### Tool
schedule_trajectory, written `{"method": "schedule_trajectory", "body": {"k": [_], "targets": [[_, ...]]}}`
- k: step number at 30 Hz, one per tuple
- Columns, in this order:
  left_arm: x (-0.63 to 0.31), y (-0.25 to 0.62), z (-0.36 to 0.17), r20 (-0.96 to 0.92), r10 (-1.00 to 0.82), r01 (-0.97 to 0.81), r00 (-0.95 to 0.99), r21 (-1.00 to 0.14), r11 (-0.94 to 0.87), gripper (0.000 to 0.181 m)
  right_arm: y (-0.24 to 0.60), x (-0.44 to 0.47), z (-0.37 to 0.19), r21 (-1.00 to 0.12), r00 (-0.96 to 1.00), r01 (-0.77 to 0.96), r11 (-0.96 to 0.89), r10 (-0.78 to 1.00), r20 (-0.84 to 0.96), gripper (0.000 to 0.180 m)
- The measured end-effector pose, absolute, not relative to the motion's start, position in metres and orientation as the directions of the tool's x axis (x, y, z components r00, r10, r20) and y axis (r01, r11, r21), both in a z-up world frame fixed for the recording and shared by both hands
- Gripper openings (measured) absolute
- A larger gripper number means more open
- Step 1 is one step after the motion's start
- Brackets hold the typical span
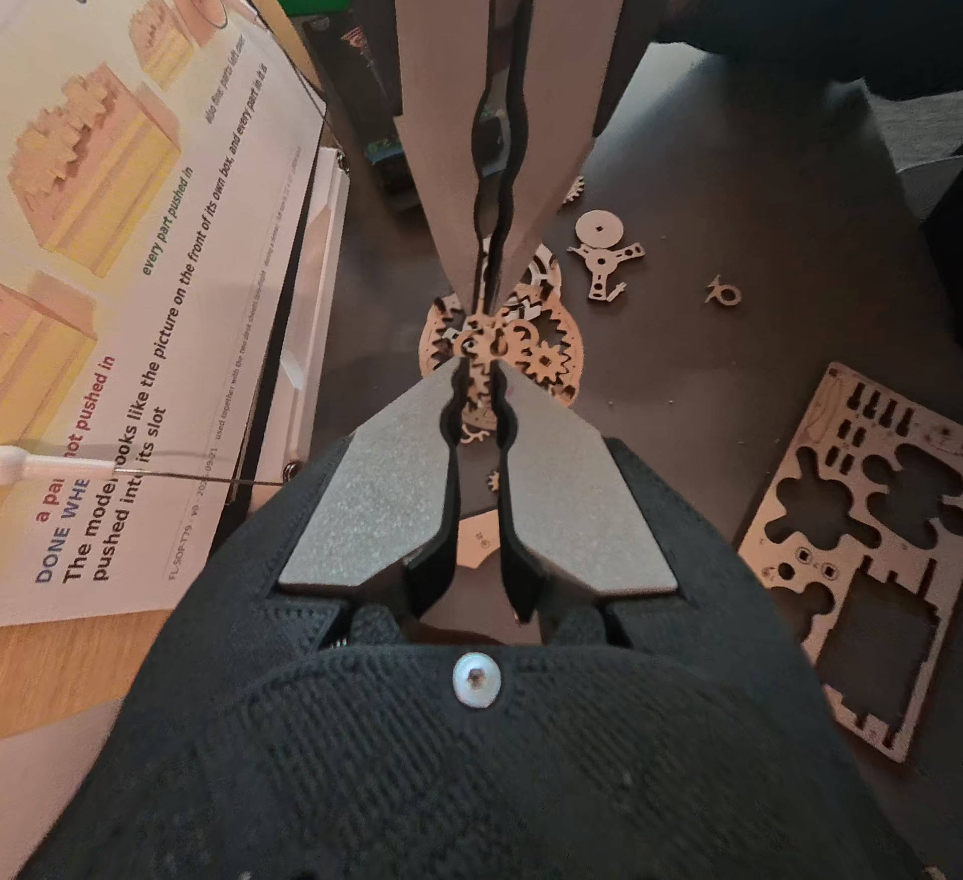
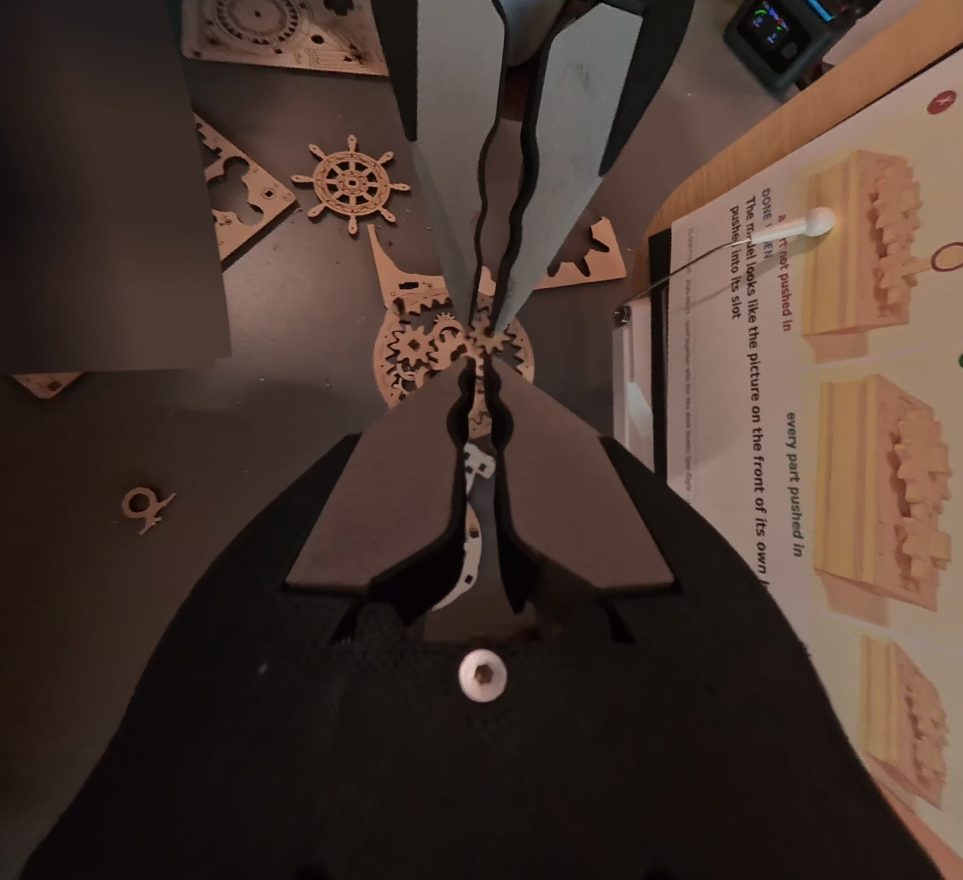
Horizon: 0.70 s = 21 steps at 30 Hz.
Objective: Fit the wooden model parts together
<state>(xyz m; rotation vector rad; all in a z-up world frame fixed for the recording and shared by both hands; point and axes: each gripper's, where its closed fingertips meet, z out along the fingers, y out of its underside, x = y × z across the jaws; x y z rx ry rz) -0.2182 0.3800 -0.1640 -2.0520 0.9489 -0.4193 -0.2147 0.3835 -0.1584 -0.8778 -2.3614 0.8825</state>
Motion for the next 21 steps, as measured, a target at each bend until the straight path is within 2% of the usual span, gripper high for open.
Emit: {"method": "schedule_trajectory", "body": {"k": [6,21], "targets": [[-0.212,0.378,-0.172,-0.052,-0.763,-0.507,0.644,-0.776,-0.375,0.005,0.38,-0.21,-0.172,-0.654,-0.717,0.402,0.64,0.665,0.21,0.0],[-0.201,0.38,-0.171,-0.019,-0.775,-0.477,0.632,-0.797,-0.37,0.009,0.378,-0.201,-0.176,-0.638,-0.752,0.388,0.666,0.629,0.199,0.0]]}}
